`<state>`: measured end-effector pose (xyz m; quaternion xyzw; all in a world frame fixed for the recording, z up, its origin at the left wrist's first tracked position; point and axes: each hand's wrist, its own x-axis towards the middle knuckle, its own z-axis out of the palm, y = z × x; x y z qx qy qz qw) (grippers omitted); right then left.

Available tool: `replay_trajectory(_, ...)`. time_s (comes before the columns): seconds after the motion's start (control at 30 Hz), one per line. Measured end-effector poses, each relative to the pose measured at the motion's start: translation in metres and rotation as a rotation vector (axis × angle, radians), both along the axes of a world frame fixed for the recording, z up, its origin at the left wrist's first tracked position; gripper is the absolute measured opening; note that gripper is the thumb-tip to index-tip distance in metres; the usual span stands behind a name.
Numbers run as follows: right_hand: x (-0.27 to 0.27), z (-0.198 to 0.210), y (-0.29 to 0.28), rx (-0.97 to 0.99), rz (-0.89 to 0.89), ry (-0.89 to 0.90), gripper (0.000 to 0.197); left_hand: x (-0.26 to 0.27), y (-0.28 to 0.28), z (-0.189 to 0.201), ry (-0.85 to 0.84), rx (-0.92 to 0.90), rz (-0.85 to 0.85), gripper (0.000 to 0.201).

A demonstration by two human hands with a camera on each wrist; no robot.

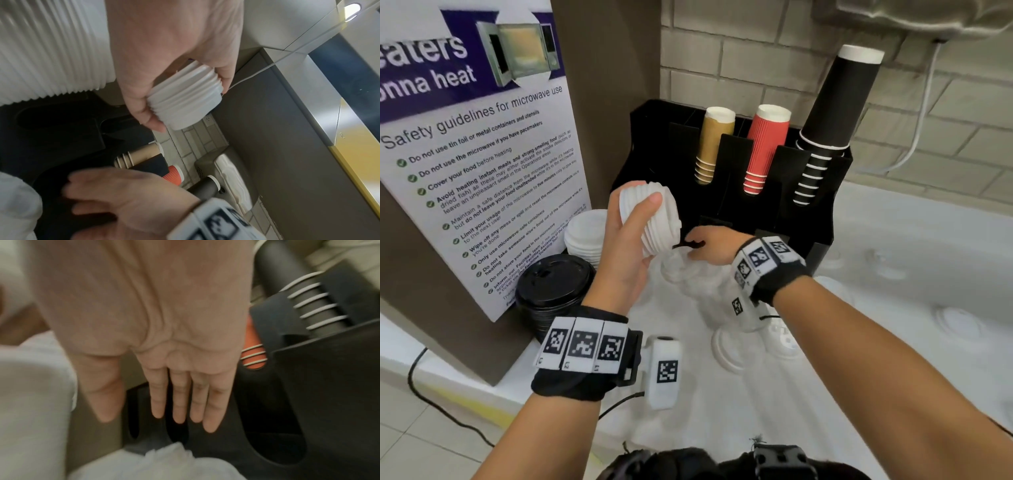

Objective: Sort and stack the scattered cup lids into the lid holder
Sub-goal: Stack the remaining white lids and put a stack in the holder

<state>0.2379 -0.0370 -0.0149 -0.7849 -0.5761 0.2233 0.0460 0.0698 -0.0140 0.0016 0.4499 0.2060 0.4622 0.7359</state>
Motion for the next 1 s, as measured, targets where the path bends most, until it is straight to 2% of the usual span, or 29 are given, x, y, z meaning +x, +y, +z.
replay_trajectory(0.07, -0.008, -0.013, 0.014, -0.075, 0.08, -0.126, 0.064, 0.0, 0.0, 0.001, 0.0, 0.005, -0.005, 0.039)
replay_trajectory(0.13, -0.016, -0.025, 0.027, -0.151, 0.144, -0.271, 0.07, 0.0, -0.001, 0.0, 0.008, 0.007, -0.011, 0.039)
replay_trajectory(0.23, -0.023, -0.034, 0.04, -0.187, 0.23, -0.395, 0.05, -0.002, 0.0, -0.002, 0.02, 0.012, -0.023, 0.043)
replay_trajectory(0.33, -0.025, -0.038, 0.044, -0.189, 0.268, -0.411, 0.044, -0.005, 0.0, -0.003, 0.026, 0.015, -0.024, 0.041)
replay_trajectory(0.53, -0.024, -0.033, 0.044, -0.256, 0.276, -0.317, 0.069, -0.004, 0.003, -0.003, 0.052, 0.005, -0.024, 0.039)
replay_trajectory(0.6, -0.023, -0.029, 0.038, -0.224, 0.269, -0.289, 0.067, -0.003, 0.003, -0.003, 0.052, 0.015, -0.027, 0.039)
replay_trajectory(0.67, -0.02, -0.021, 0.031, -0.106, 0.224, -0.247, 0.061, -0.001, 0.002, -0.003, 0.048, 0.016, -0.029, 0.04)
replay_trajectory(0.77, -0.009, 0.0, 0.013, 0.148, 0.08, -0.111, 0.052, 0.002, 0.002, -0.004, 0.035, 0.027, -0.019, 0.039)
replay_trajectory(0.83, 0.001, 0.015, -0.007, 0.365, -0.042, 0.061, 0.043, 0.003, 0.003, -0.005, 0.028, 0.047, -0.007, 0.037)
replay_trajectory(0.93, -0.002, 0.027, -0.045, 0.697, -0.254, 0.486, 0.027, 0.006, 0.003, -0.006, 0.022, 0.079, 0.007, 0.035)
replay_trajectory(1.0, -0.014, 0.028, -0.064, 0.819, -0.328, 0.759, 0.023, 0.01, 0.001, -0.007, 0.031, 0.099, 0.005, 0.038)
